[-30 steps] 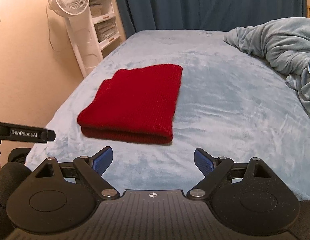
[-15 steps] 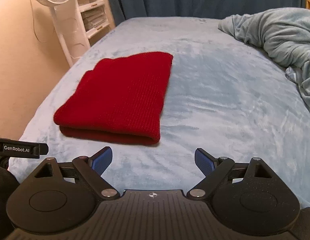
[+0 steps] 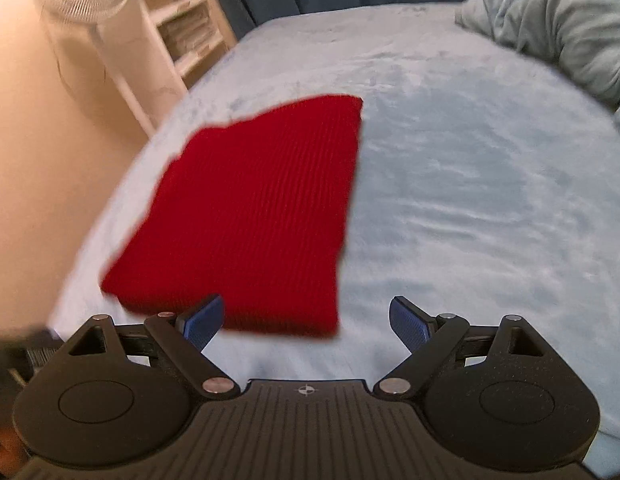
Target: Fold small clothes
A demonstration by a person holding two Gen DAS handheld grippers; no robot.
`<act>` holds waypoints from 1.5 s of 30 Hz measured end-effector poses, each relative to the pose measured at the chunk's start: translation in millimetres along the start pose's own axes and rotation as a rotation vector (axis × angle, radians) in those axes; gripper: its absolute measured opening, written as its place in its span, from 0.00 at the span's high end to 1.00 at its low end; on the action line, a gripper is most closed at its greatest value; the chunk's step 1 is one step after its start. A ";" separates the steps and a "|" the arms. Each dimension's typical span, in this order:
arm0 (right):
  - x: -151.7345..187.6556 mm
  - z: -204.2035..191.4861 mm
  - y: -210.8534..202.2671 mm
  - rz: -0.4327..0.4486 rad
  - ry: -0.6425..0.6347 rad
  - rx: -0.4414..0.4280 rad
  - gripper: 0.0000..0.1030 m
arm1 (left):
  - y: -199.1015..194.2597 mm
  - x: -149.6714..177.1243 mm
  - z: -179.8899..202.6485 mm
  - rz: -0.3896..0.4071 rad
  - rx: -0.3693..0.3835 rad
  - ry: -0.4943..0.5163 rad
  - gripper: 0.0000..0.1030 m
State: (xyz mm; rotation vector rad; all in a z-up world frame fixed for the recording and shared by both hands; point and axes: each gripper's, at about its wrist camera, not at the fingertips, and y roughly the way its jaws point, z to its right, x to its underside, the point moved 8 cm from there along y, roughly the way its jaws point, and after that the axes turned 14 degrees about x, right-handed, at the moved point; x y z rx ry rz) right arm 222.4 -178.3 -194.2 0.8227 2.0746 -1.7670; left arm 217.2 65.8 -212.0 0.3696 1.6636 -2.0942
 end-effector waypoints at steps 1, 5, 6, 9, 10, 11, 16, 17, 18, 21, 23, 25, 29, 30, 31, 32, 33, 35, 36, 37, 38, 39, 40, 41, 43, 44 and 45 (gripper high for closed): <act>-16.3 5.1 9.8 -0.022 0.044 -0.024 0.10 | 3.7 -2.5 -2.1 0.017 0.039 -0.047 0.00; -83.2 20.2 56.9 -0.081 0.149 -0.060 0.09 | 20.8 -10.9 -17.1 0.058 0.117 -0.239 0.00; -98.3 21.9 69.0 -0.087 0.162 -0.056 0.09 | 24.2 -12.8 -20.3 0.065 0.126 -0.277 0.00; -142.9 23.2 107.1 -0.088 0.184 -0.048 0.09 | 34.5 -18.4 -27.1 0.076 0.162 -0.367 0.00; -155.6 22.5 119.9 -0.087 0.190 -0.042 0.09 | 39.3 -19.9 -28.6 0.075 0.172 -0.388 0.00; -168.3 21.1 135.4 -0.087 0.195 -0.029 0.08 | 44.1 -20.5 -30.2 0.070 0.174 -0.406 0.00; -196.6 4.4 203.9 -0.144 0.166 0.014 0.08 | 59.4 -27.7 -46.3 0.099 0.167 -0.514 0.00; -198.7 0.1 214.1 -0.158 0.158 0.016 0.08 | 60.4 -30.1 -50.2 0.116 0.151 -0.530 0.00; -199.7 -6.5 225.2 -0.175 0.145 0.017 0.08 | 61.9 -31.9 -54.5 0.128 0.134 -0.538 0.00; -199.2 -26.8 248.3 -0.219 0.090 0.000 0.10 | 67.4 -37.9 -52.7 0.142 0.119 -0.510 0.10; -197.9 -39.2 254.7 -0.218 0.009 -0.010 0.54 | 69.0 -43.6 -46.6 0.144 0.161 -0.476 0.38; -193.8 -42.2 255.5 -0.214 -0.072 0.023 0.76 | 69.2 -51.6 -44.6 0.132 0.159 -0.428 0.48; -179.0 -2.0 226.3 -0.191 0.063 0.040 0.79 | 79.0 -91.5 -57.2 0.080 0.196 -0.323 0.55; -168.3 15.5 214.7 -0.186 0.116 0.052 0.79 | 83.2 -108.1 -60.6 0.070 0.206 -0.278 0.55; -155.7 31.8 202.9 -0.178 0.169 0.062 0.79 | 90.4 -130.7 -60.8 0.051 0.216 -0.197 0.55; -132.1 52.7 185.0 -0.171 0.249 0.072 0.79 | 99.0 -153.2 -59.4 0.033 0.229 -0.128 0.55; -107.4 69.2 169.9 -0.171 0.329 0.082 0.79 | 108.5 -174.4 -55.0 0.013 0.251 -0.069 0.55; -50.7 91.7 141.3 -0.174 0.536 0.078 0.79 | 132.2 -219.4 -35.3 -0.028 0.306 0.048 0.55; -28.9 96.1 131.3 -0.164 0.608 0.073 0.79 | 141.1 -232.5 -24.8 -0.042 0.320 0.091 0.55; -7.2 96.1 120.6 -0.140 0.675 0.067 0.79 | 150.8 -244.8 -11.7 -0.056 0.322 0.149 0.54; 11.0 93.7 110.5 -0.104 0.735 0.056 0.79 | 156.9 -252.2 -0.4 -0.067 0.312 0.194 0.52; 21.5 91.2 105.6 -0.078 0.768 0.054 0.77 | 159.8 -255.7 6.7 -0.074 0.296 0.215 0.49; 25.7 91.5 102.6 -0.062 0.784 0.061 0.75 | 159.4 -256.7 8.6 -0.075 0.280 0.215 0.44; 25.8 92.1 101.3 -0.050 0.781 0.079 0.69 | 154.6 -254.3 6.4 -0.065 0.272 0.204 0.38; 16.7 93.3 105.3 -0.067 0.736 0.109 0.60 | 140.1 -251.6 -8.2 -0.017 0.294 0.168 0.17; 10.3 95.0 106.3 -0.067 0.711 0.109 0.59 | 132.5 -247.9 -14.8 0.001 0.320 0.142 0.10; 5.5 100.1 104.9 -0.057 0.699 0.109 0.56 | 127.4 -247.2 -18.0 0.020 0.343 0.123 0.10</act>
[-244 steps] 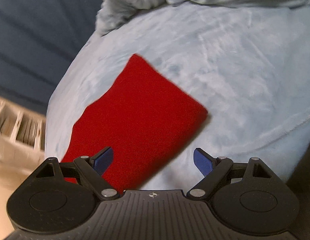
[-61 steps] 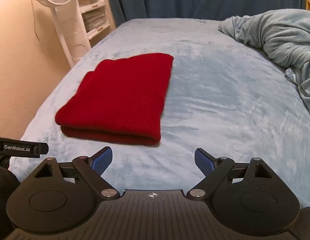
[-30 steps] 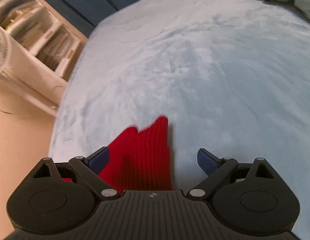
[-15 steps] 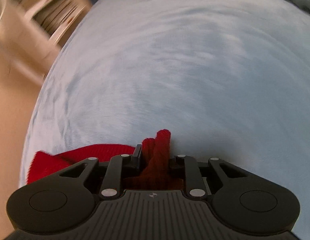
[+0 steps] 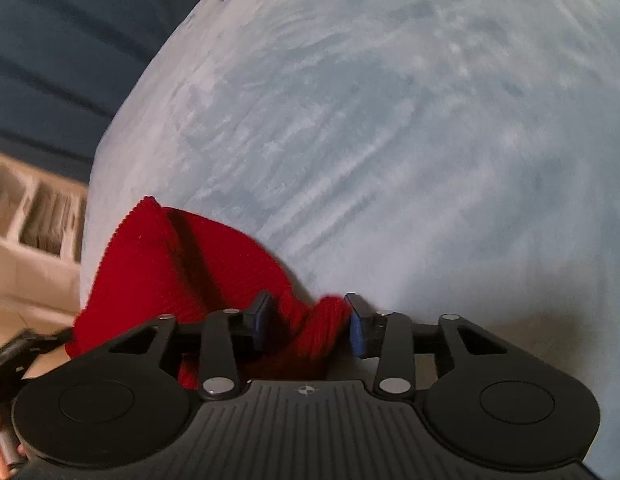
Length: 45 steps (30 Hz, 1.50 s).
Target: Fold small clothes
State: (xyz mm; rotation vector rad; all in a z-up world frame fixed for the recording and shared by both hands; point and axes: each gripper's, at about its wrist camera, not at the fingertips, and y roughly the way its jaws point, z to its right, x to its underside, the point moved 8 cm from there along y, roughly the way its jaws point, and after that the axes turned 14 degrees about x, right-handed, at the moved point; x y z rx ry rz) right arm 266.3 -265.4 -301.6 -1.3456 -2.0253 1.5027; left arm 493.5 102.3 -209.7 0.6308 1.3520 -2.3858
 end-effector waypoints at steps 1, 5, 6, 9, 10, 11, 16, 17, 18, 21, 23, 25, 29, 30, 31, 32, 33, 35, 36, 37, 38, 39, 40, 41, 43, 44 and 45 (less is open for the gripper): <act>-3.1 -3.9 -1.4 0.012 -0.010 -0.001 0.54 | -2.4 1.4 -1.8 0.012 0.018 -0.007 0.10; -12.5 -5.2 -13.0 0.035 -0.026 -0.018 0.48 | 11.9 15.3 3.0 -0.027 0.006 0.030 0.27; -11.4 -5.9 -13.7 0.030 -0.027 -0.024 0.47 | 16.7 19.0 6.3 -0.034 0.018 0.037 0.43; -0.3 -6.9 -1.1 -0.036 -0.083 0.006 0.42 | 17.7 20.5 5.4 -0.014 -0.053 0.050 0.81; 3.8 -5.3 3.6 -0.052 -0.089 0.028 0.41 | 15.1 21.0 1.3 -0.004 -0.063 0.036 0.81; 6.5 -2.4 6.0 -0.045 -0.075 0.029 0.39 | 14.9 20.7 -5.6 -0.006 -0.077 0.014 0.80; 6.5 0.5 8.0 -0.040 -0.041 0.012 0.38 | -0.9 17.6 -4.0 0.019 -0.052 -0.010 0.51; 6.9 1.0 7.8 -0.045 -0.043 0.008 0.39 | -8.9 20.5 -0.6 0.028 -0.050 -0.015 0.34; 5.8 2.0 8.3 -0.051 -0.039 0.006 0.45 | -19.1 27.7 3.9 0.038 -0.045 -0.015 0.28; 3.6 8.2 9.5 -0.080 -0.002 0.006 0.59 | -50.6 71.7 17.0 0.023 -0.033 0.007 0.23; 3.1 10.7 11.5 -0.092 0.008 0.004 0.62 | -64.9 112.8 25.1 -0.034 -0.005 0.026 0.23; 3.9 9.0 13.2 -0.094 0.009 0.009 0.62 | -66.7 151.7 34.3 -0.115 0.004 0.074 0.23; 6.7 6.6 13.6 -0.076 0.021 0.033 0.61 | -33.1 194.8 31.5 -0.247 -0.119 0.188 0.23; 7.8 4.8 13.1 -0.071 0.004 0.038 0.61 | -25.9 193.8 22.7 -0.242 -0.166 0.173 0.24; 9.5 2.7 12.5 -0.069 -0.014 0.045 0.61 | -22.1 188.7 12.5 -0.221 -0.196 0.140 0.21; 9.5 2.7 12.5 -0.069 -0.014 0.045 0.66 | -21.8 183.6 6.9 -0.205 -0.182 0.099 0.21; 16.2 -0.4 9.3 -0.091 -0.027 0.042 0.71 | -23.4 179.6 3.4 -0.195 -0.176 0.070 0.21; 26.8 -1.5 4.1 -0.113 -0.037 0.048 0.72 | -29.5 173.5 -1.7 -0.171 -0.218 0.101 0.21; 32.4 -2.6 1.7 -0.116 -0.043 0.051 0.73 | -32.4 171.7 -5.6 -0.165 -0.238 0.119 0.21; 35.6 -2.9 0.3 -0.112 -0.044 0.053 0.73 | -35.7 170.8 -11.5 -0.166 -0.243 0.103 0.21; 35.0 -1.2 0.0 -0.102 -0.023 0.049 0.73 | -38.3 171.1 -15.4 -0.173 -0.227 0.076 0.21; 32.8 2.5 1.5 -0.103 0.017 0.041 0.70 | -41.1 174.1 -15.9 -0.179 -0.206 0.061 0.21; 30.8 5.5 3.0 -0.117 0.052 0.037 0.69 | -45.5 177.1 -14.9 -0.185 -0.202 0.067 0.19; 28.6 7.9 2.7 -0.134 0.080 0.031 0.68 | -49.8 179.4 -12.2 -0.182 -0.209 0.076 0.16; 25.3 5.1 -8.6 -0.113 0.032 0.063 0.58 | -62.1 183.5 -5.6 -0.163 -0.201 0.071 0.14; 24.8 0.5 -21.9 -0.065 -0.048 0.094 0.45 | -69.0 186.1 0.2 -0.149 -0.192 0.063 0.13; 26.8 -5.3 -36.8 -0.014 -0.128 0.105 0.37 | -78.2 189.8 7.1 -0.131 -0.182 0.055 0.10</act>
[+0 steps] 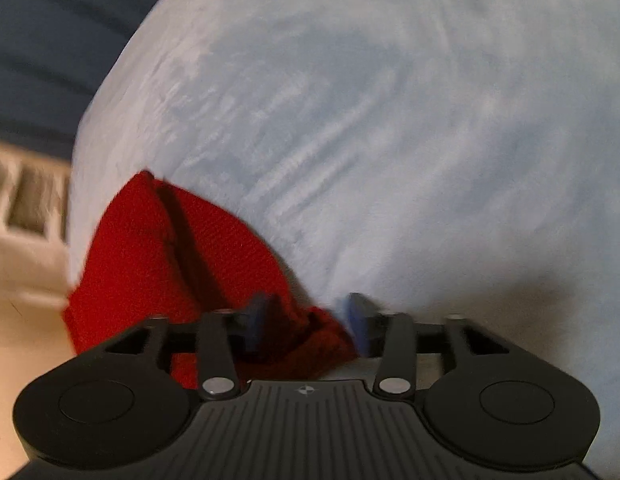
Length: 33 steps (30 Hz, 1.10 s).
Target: Fold small clothes
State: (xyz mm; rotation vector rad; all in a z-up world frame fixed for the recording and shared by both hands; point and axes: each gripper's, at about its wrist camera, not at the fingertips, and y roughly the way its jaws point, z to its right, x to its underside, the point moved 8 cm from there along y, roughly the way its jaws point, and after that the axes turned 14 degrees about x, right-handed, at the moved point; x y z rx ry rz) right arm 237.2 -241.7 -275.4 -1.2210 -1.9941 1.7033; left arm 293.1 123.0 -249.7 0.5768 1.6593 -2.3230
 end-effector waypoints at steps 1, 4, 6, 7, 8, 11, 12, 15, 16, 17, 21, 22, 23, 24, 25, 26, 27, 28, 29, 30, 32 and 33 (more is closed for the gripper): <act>3.5 -3.7 -14.8 0.042 -0.078 0.003 0.34 | -10.6 3.9 8.5 0.026 -0.005 -0.011 0.03; 31.8 -21.9 -72.0 0.173 -0.385 0.002 0.21 | -44.3 18.7 35.8 0.139 -0.094 0.014 0.00; 59.0 -25.5 -110.6 0.279 -0.554 0.006 0.13 | -61.2 32.3 57.4 0.158 -0.138 0.035 0.00; 68.2 -24.2 -124.3 0.323 -0.599 0.024 0.11 | -70.9 41.0 68.2 0.161 -0.155 0.029 0.00; 79.0 -21.0 -139.8 0.376 -0.637 0.042 0.08 | -79.6 46.5 75.3 0.166 -0.168 0.020 0.00; 101.5 -10.9 -171.5 0.465 -0.676 0.047 0.02 | -109.3 64.4 100.6 0.194 -0.190 0.015 0.00; 101.5 -10.9 -171.5 0.465 -0.676 0.047 0.02 | -119.4 69.3 109.3 0.215 -0.191 0.026 0.00; 122.1 3.0 -188.6 0.474 -0.681 0.063 0.02 | -140.7 80.3 130.5 0.254 -0.196 0.075 0.00; 126.4 4.5 -190.6 0.465 -0.678 0.064 0.02 | -144.1 83.8 137.1 0.259 -0.189 0.091 0.00; 129.5 6.1 -193.4 0.460 -0.672 0.061 0.02 | -147.2 87.5 141.3 0.262 -0.183 0.099 0.00; 140.8 7.5 -205.1 0.471 -0.684 0.042 0.02 | -153.2 99.4 152.2 0.266 -0.169 0.100 0.00; 142.0 6.8 -208.2 0.480 -0.692 0.038 0.02 | -153.8 102.3 153.5 0.267 -0.175 0.102 0.00; 144.8 5.6 -210.9 0.487 -0.699 0.032 0.02 | -155.3 104.7 154.0 0.267 -0.181 0.105 0.00; 146.8 4.4 -213.1 0.492 -0.704 0.025 0.02 | -157.1 106.5 155.6 0.268 -0.187 0.108 0.00; 148.8 3.6 -215.4 0.496 -0.707 0.022 0.02 | -157.9 107.9 155.0 0.270 -0.191 0.110 0.00; 149.5 2.1 -216.2 0.499 -0.710 0.020 0.02 | -159.1 108.8 155.2 0.272 -0.196 0.110 0.00; 150.0 1.4 -216.5 0.498 -0.713 0.019 0.02 | -160.6 109.6 155.7 0.273 -0.199 0.109 0.00; 150.6 1.7 -216.6 0.498 -0.712 0.021 0.02 | -161.6 110.0 156.0 0.274 -0.201 0.108 0.00; 150.3 1.9 -216.4 0.494 -0.710 0.022 0.02 | -162.9 110.5 155.4 0.274 -0.201 0.109 0.00; 151.5 2.5 -217.3 0.490 -0.709 0.020 0.02 | -163.8 110.5 155.5 0.276 -0.203 0.109 0.00; 151.7 2.4 -217.8 0.488 -0.707 0.020 0.02 | -165.7 111.0 155.6 0.279 -0.207 0.108 0.00; 151.7 2.2 -217.9 0.490 -0.708 0.022 0.02 | -166.6 111.4 155.4 0.280 -0.206 0.109 0.00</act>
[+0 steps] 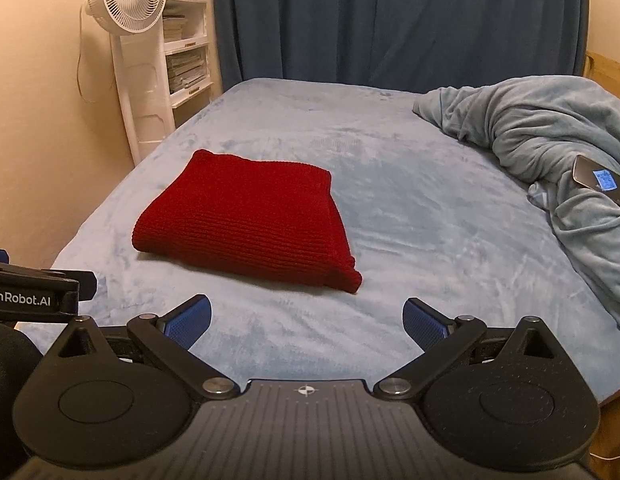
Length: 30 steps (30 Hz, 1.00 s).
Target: Fold small clothes
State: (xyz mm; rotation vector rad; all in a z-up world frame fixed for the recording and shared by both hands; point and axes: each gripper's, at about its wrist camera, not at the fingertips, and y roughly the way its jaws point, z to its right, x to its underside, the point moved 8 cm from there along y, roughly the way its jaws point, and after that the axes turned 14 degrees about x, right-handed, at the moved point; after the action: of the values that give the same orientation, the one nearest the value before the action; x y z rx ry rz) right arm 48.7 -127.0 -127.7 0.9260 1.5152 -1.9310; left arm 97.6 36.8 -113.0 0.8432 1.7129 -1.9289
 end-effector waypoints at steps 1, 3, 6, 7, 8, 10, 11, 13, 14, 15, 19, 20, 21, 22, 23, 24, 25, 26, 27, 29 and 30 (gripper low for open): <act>-0.2 -0.1 0.0 0.000 -0.002 0.000 0.02 | -0.4 0.1 -0.2 -0.001 0.000 0.002 0.00; 0.1 -0.1 0.6 0.000 0.001 0.000 0.02 | -0.5 0.0 0.1 0.002 0.003 -0.001 0.00; 0.4 -0.4 -0.3 -0.002 -0.003 -0.004 0.02 | -0.9 -0.2 0.2 -0.001 0.005 -0.002 0.00; 0.6 -0.8 -0.7 -0.001 -0.004 -0.004 0.02 | -0.9 -0.2 0.3 -0.001 0.005 -0.002 0.00; 0.5 -1.1 -1.1 0.000 -0.006 -0.005 0.02 | -1.0 -0.2 0.3 -0.001 0.005 -0.002 0.00; 1.4 -1.5 -1.1 0.000 -0.007 -0.006 0.02 | -1.0 0.0 -0.3 0.000 0.003 -0.001 0.00; 2.0 -1.5 -1.1 -0.002 -0.007 -0.006 0.02 | -1.0 0.1 -0.4 -0.001 0.003 -0.001 0.00; 2.8 -1.5 0.1 -0.008 -0.005 -0.006 0.02 | -0.7 1.0 -1.2 -0.005 0.006 -0.004 0.00; 3.2 -1.8 0.1 -0.010 -0.003 -0.006 0.02 | -0.5 1.5 -1.5 -0.007 0.007 -0.006 0.00; 3.8 -1.8 -0.1 -0.011 -0.003 -0.005 0.02 | -0.4 2.0 -1.8 -0.008 0.008 -0.008 0.00; 4.2 -1.4 0.1 -0.013 -0.001 -0.006 0.02 | -0.4 2.8 -2.3 -0.008 0.007 -0.009 0.00; 4.5 -1.5 0.0 -0.014 -0.002 -0.007 0.02 | -0.4 2.8 -2.4 -0.008 0.006 -0.008 0.00; 4.8 -1.6 0.1 -0.014 -0.001 -0.007 0.02 | -0.6 2.7 -2.5 -0.008 0.004 -0.006 0.00; 5.1 -1.6 0.0 -0.014 -0.001 -0.007 0.02 | -0.6 3.0 -2.8 -0.006 0.002 -0.004 0.00; 5.3 -1.5 -0.1 -0.015 -0.001 -0.007 0.02 | -1.0 3.3 -2.8 -0.004 -0.001 -0.002 0.00; 5.5 -1.5 -0.2 -0.015 -0.001 -0.007 0.02 | -1.3 3.2 -2.8 -0.002 -0.002 0.000 0.00; 5.8 -1.8 -0.2 -0.016 -0.001 -0.007 0.02 | -1.6 3.6 -1.6 -0.001 -0.003 0.001 0.00; 5.6 -1.9 -0.1 -0.016 -0.001 -0.007 0.02 | -2.0 3.7 -1.5 0.001 -0.002 0.000 0.00; 5.7 -1.8 -0.3 -0.015 -0.001 -0.007 0.02 | -2.5 4.4 -1.7 0.002 -0.001 0.000 0.00; 6.2 -1.9 -0.2 -0.015 -0.002 -0.007 0.02 | -3.0 4.4 -1.9 0.003 -0.001 0.000 0.00; 6.2 -1.7 -0.2 -0.015 -0.001 -0.007 0.02 | -3.0 4.3 -1.5 0.004 -0.002 0.001 0.00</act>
State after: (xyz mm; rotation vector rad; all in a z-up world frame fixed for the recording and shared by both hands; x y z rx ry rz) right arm 44.9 -125.2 -132.6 0.9132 1.5312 -1.9353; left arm 92.8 39.1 -113.9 0.8461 1.7123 -1.9242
